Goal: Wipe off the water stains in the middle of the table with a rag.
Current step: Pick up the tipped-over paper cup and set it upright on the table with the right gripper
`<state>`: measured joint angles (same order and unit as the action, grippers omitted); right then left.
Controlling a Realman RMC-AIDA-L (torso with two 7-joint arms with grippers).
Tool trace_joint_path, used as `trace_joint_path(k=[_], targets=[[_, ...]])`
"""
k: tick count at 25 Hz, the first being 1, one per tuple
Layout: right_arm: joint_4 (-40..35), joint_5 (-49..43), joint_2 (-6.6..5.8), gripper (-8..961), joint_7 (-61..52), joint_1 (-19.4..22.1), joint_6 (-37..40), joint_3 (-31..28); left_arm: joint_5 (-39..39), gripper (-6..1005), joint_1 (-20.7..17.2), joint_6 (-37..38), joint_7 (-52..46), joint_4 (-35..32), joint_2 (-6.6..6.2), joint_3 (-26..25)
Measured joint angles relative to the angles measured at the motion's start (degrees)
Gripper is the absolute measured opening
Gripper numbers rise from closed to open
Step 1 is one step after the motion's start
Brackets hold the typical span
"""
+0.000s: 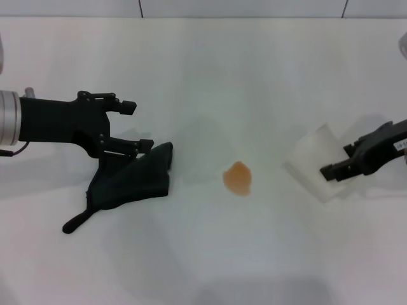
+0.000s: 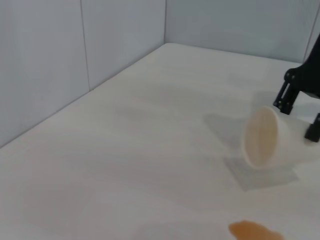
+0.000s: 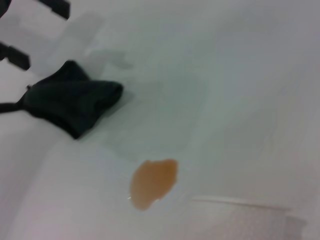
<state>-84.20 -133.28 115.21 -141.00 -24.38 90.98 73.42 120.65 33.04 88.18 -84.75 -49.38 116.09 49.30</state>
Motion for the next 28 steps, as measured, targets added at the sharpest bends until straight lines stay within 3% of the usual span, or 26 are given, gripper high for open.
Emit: trace_joint_path(k=[4,10,28], targets=[[2.4,1.4,0.07,611,3.4,0.4,-2.3,-3.1,-0.3,888,0.0,-0.1,0.9,1.0,0.00,-0.3],[9.4,10.6,0.01,611,14.0,2.3,-5.4,-10.5,-0.4,887,0.2,-0.1,1.1,1.3,0.02,-0.3],[28.3,24.2,-0.05,610,41.2,5.7,-14.4,-17.4,-0.5,887,0.7,0.1,0.7,1.4,0.06,-0.4]])
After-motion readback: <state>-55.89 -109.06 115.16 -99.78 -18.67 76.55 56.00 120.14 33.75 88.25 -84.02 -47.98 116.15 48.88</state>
